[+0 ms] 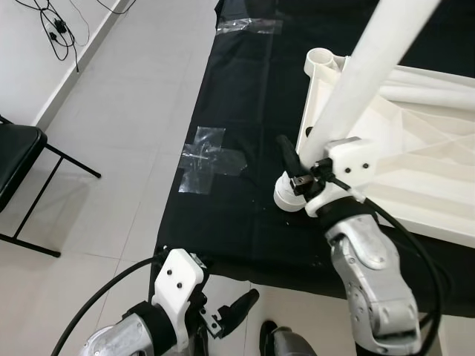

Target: Building children table

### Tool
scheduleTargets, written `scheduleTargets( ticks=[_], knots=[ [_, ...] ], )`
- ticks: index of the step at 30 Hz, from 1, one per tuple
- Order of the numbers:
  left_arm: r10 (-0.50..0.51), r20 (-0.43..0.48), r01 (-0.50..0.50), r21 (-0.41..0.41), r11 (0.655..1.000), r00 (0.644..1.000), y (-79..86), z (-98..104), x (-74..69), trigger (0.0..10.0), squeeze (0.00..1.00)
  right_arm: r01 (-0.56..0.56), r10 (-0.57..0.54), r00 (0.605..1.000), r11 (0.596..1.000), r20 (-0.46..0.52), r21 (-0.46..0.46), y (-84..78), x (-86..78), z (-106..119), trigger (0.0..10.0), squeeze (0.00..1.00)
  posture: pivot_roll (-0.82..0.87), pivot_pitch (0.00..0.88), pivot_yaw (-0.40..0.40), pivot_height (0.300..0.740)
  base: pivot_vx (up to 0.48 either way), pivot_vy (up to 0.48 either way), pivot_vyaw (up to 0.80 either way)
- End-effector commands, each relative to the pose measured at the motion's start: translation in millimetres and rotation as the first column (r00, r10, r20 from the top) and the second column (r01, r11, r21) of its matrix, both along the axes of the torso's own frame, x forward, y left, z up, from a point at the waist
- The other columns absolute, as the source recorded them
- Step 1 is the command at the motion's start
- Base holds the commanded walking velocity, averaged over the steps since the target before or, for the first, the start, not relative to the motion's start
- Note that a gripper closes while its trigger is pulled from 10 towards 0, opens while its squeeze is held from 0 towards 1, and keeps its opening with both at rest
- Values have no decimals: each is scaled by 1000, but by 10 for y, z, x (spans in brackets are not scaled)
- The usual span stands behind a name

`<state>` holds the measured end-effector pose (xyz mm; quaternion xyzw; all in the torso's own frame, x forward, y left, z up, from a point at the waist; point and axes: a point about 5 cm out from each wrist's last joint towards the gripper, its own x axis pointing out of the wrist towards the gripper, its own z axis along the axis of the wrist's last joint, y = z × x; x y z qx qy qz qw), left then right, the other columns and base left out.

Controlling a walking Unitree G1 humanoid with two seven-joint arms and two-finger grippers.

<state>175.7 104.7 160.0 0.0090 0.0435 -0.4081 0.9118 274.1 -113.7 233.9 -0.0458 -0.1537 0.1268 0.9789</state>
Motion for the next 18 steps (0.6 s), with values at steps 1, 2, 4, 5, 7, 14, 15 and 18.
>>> scheduleTargets(
  ticks=[1,2,4,5,7,14,15,18],
  knots=[
    [-6,-17,6,14,1000,1000,14,-51,-18,10000,0,14,-19,982,999,-189,-30,-19,79,-366,10000,0,31,301,19,740,0,0,0],
    [-6,-17,6,14,1000,1000,14,-51,-18,10000,0,14,-19,982,999,-189,-30,-19,79,-366,10000,0,31,301,19,740,0,0,0],
    [-2,-14,2,15,1000,1000,16,-49,-2,10000,0,5,-12,982,999,-186,-39,-1,102,-343,10000,0,31,297,15,740,0,0,0],
    [14,-7,-14,14,1000,1000,29,-40,30,10000,0,-16,5,984,998,-178,-56,22,127,-309,10000,0,34,292,12,740,0,0,0],
    [44,3,-44,7,999,999,54,-22,77,10000,0,-54,40,986,995,-163,-85,74,144,-268,10000,0,38,286,10,740,0,0,0],
    [185,48,-184,-26,983,982,194,71,294,10000,0,-221,193,965,963,-179,-151,216,210,-213,10000,0,40,275,1,740,0,0,0],
    [193,63,-192,-20,981,979,208,80,330,10000,0,-277,247,950,950,-193,-145,245,237,-193,10000,0,34,271,-2,740,0,0,0],
    [191,78,-191,-13,982,978,213,89,350,10000,0,-289,262,945,950,-195,-122,232,280,-148,10000,0,35,268,-5,740,0,0,0]
  ],
)
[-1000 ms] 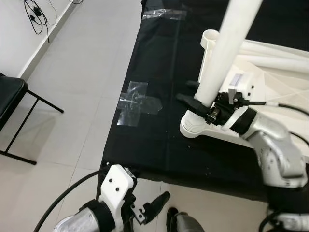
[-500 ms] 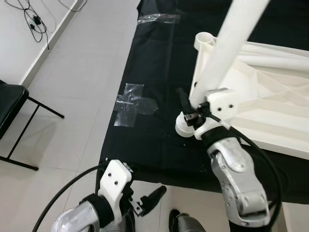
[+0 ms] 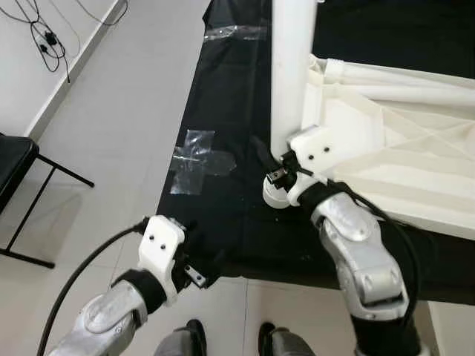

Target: Building children table

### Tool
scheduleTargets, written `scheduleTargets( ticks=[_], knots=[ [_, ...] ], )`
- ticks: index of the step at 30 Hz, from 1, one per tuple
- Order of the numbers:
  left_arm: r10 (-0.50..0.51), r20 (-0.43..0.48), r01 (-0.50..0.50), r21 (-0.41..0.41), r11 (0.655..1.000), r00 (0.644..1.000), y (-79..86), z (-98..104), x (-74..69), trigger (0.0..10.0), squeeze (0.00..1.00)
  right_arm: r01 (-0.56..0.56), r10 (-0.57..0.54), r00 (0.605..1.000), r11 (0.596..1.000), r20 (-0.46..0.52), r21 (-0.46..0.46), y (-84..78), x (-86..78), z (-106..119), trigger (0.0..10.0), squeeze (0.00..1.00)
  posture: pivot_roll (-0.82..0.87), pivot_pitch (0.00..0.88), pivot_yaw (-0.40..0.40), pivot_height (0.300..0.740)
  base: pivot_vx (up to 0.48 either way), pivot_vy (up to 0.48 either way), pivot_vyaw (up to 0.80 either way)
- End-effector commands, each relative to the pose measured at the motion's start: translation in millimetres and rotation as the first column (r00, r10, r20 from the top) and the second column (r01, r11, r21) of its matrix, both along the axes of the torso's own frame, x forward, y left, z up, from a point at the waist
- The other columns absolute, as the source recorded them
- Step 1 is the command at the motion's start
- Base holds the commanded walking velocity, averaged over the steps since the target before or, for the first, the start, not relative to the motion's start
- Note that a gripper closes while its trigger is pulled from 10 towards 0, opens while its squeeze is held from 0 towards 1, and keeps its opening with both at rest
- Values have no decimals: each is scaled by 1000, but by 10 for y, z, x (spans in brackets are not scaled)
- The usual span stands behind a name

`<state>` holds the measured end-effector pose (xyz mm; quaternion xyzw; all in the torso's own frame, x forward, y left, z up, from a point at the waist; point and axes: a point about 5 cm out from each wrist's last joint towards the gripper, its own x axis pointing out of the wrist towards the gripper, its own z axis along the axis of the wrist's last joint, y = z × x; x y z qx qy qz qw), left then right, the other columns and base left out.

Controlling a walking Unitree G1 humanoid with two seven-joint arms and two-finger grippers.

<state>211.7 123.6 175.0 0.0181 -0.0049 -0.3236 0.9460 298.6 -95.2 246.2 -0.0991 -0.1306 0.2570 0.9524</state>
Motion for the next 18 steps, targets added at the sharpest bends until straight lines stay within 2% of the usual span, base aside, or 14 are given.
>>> scheduleTargets(
  ticks=[1,5,8,13,15,16,17,18],
  knots=[
    [14,-17,-14,13,1000,1000,31,-55,-2,10000,0,-29,30,987,1000,-157,9,37,52,-265,10000,0,35,267,-6,740,0,0,0],
    [47,22,-48,26,999,999,115,24,73,10000,0,0,27,972,993,-233,116,-19,98,-320,10000,0,41,262,-9,740,0,0,0],
    [55,30,-56,24,998,998,134,48,92,10000,0,6,26,969,991,-245,133,-28,104,-332,10000,0,41,262,-9,740,0,0,0],
    [95,165,-99,15,995,982,293,436,279,10000,0,88,19,950,941,-311,327,-92,138,-414,10000,0,44,254,-4,740,0,0,0],
    [96,181,-100,13,995,979,304,481,299,10000,0,83,26,951,938,-309,335,-95,139,-415,10000,0,43,254,-3,740,0,0,0],
    [95,208,-100,12,995,974,311,552,328,10000,0,44,60,955,940,-290,338,-82,111,-418,10000,0,42,253,-1,740,0,0,0],
    [92,239,-97,11,995,967,311,640,356,10000,0,-6,89,961,954,-263,299,-73,77,-428,10000,0,42,252,2,740,0,0,0],
    [92,239,-97,11,995,967,311,640,356,10000,0,-6,89,961,954,-263,299,-73,77,-428,10000,0,42,252,2,740,0,0,0]
  ],
)
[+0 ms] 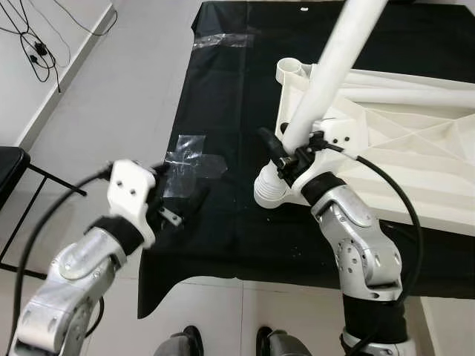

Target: Building children table

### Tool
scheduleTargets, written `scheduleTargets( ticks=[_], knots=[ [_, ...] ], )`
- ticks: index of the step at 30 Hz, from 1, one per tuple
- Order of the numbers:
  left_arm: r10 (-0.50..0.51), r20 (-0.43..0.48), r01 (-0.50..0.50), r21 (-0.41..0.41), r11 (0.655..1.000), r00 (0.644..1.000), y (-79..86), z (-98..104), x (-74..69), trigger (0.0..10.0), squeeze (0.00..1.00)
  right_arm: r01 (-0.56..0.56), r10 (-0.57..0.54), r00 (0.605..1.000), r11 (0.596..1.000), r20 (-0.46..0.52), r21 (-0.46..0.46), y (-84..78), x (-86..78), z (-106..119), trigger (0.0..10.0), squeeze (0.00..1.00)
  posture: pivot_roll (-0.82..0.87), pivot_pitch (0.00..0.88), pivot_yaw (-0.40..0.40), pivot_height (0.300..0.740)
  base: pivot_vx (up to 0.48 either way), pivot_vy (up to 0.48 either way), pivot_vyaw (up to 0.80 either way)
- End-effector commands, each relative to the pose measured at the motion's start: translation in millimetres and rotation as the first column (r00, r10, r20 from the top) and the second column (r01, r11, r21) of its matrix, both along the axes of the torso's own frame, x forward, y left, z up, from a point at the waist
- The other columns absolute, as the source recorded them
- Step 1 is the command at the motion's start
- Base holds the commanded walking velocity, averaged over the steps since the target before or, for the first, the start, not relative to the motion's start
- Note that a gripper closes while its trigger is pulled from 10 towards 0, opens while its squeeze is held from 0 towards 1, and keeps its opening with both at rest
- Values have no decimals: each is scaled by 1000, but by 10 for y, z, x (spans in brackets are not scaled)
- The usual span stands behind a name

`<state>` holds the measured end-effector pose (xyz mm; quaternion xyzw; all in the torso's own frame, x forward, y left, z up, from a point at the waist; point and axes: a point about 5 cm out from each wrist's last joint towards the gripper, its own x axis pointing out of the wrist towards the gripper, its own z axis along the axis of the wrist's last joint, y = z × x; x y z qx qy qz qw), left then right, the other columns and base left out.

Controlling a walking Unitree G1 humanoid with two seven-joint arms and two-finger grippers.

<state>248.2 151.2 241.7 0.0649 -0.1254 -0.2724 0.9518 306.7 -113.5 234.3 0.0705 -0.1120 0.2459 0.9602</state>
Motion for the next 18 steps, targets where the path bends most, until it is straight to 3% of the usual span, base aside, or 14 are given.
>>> scheduleTargets(
  ticks=[1,4,8,10,11,14,15,17,18],
  knots=[
    [-3,-1,3,12,1000,1000,35,28,7,10000,0,-88,82,988,995,-128,-45,118,-29,-319,10000,0,40,252,3,740,0,0,0],
    [-38,50,38,-15,999,998,7,226,83,10000,0,-229,221,973,952,-65,-202,176,-106,-310,10000,0,37,240,4,740,0,0,0],
    [-120,65,125,-76,989,991,-56,397,137,10000,0,-276,276,960,926,-37,-259,200,-120,-276,10000,0,36,230,3,740,0,0,0],
    [-216,84,227,-158,961,973,-115,593,190,10000,0,-273,282,959,920,-7,-280,204,-82,-219,10000,0,41,213,-2,740,0,0,0],
    [-216,84,227,-158,961,973,-115,593,190,10000,0,-273,282,959,920,-7,-280,204,-82,-219,10000,0,41,213,-2,740,0,0,0],
    [-418,148,443,-272,854,897,-190,941,210,10000,0,-258,289,956,915,57,-312,240,7,-64,10000,0,35,190,-1,740,0,0,0],
    [-418,148,443,-272,854,897,-190,941,210,10000,0,-258,289,956,915,57,-312,240,7,-64,10000,0,35,190,-1,740,0,0,0],
    [-558,196,592,-250,766,806,-216,1122,156,10000,0,-244,286,954,913,89,-326,267,74,41,10000,0,33,169,2,740,0,0,0],
    [-558,196,592,-250,766,806,-216,1122,156,10000,0,-244,286,954,913,89,-326,267,74,41,10000,0,33,169,2,740,0,0,0]
  ],
)
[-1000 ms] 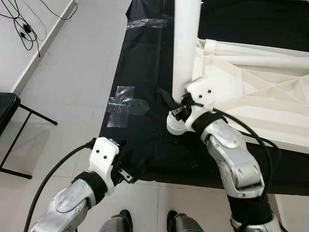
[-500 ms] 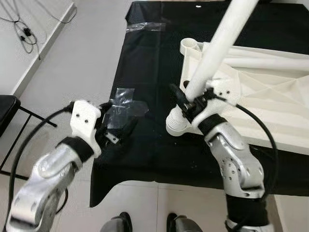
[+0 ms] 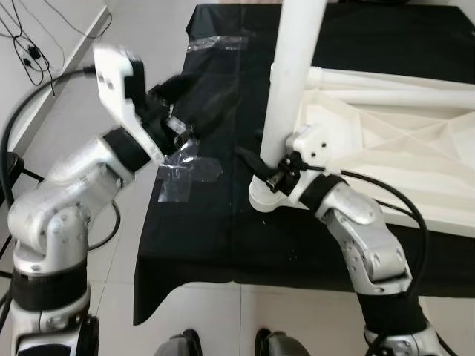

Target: Building children table

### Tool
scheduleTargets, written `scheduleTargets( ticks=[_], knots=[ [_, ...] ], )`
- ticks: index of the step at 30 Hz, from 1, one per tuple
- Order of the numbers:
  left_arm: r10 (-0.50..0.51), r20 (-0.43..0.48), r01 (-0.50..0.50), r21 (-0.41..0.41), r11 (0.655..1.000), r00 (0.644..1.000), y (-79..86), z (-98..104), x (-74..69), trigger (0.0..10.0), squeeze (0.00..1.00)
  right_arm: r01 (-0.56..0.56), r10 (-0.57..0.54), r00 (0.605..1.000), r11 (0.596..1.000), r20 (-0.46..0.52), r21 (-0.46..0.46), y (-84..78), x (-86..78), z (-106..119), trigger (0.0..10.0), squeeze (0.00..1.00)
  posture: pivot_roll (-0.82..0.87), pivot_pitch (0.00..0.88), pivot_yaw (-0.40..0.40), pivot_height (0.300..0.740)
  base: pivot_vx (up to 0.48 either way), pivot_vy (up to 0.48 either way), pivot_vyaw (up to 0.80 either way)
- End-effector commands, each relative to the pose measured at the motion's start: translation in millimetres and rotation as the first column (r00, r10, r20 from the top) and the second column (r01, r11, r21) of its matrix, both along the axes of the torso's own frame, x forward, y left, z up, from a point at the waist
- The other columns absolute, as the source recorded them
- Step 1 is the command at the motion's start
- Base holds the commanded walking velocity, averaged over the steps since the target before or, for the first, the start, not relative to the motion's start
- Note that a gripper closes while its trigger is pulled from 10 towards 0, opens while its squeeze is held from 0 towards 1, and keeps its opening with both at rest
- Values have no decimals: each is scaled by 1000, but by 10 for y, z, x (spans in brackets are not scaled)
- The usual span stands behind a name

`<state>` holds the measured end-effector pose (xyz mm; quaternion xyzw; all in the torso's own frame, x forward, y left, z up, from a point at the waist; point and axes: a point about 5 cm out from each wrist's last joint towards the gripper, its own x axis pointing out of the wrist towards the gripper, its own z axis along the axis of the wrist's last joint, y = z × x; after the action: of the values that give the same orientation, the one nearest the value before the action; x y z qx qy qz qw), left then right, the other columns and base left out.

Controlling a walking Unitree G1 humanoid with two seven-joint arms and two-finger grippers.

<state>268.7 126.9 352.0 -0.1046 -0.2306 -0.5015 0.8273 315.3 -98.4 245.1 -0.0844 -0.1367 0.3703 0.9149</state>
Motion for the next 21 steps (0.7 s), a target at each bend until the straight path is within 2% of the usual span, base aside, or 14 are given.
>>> scheduleTargets(
  ticks=[1,2,4,7,8,11,12,14,20,21],
  knots=[
    [-133,39,133,14,991,990,21,91,-87,10000,0,-38,38,999,999,-9,-15,129,27,-14,10000,0,31,154,5,740,0,0,0],
    [-176,54,175,24,984,983,20,128,-110,10000,0,-34,34,999,999,-1,-16,134,50,15,10000,0,31,154,5,740,0,0,0],
    [-168,72,165,49,985,983,25,167,-80,10000,0,-40,41,999,999,23,-19,166,64,70,10000,0,28,144,7,740,0,0,0],
    [-118,98,107,110,988,988,1,225,38,10000,0,-95,97,993,995,73,-34,290,27,172,10000,0,23,130,15,740,0,0,0],
    [-118,98,107,110,988,988,1,225,38,10000,0,-95,97,993,995,73,-34,290,27,172,10000,0,23,130,15,740,0,0,0],
    [-59,119,42,145,989,991,-78,298,183,10000,0,-174,179,978,983,109,-55,436,-67,226,10000,0,15,124,25,740,0,0,0],
    [-59,119,42,145,989,991,-78,298,183,10000,0,-174,179,978,983,109,-55,436,-67,226,10000,0,15,124,25,740,0,0,0],
    [-28,135,8,148,989,991,-115,374,269,10000,0,-198,206,971,978,124,-69,476,-92,241,10000,0,13,121,32,740,0,0,0],
    [-32,140,10,153,988,990,-161,419,326,10000,0,-215,225,965,973,132,-88,501,-115,244,10000,0,10,119,42,740,0,0,0],
    [-32,146,8,165,986,989,-177,430,349,4039,0,-220,232,964,971,131,-97,518,-124,241,10000,0,8,120,45,740,0,0,0]
  ],
)
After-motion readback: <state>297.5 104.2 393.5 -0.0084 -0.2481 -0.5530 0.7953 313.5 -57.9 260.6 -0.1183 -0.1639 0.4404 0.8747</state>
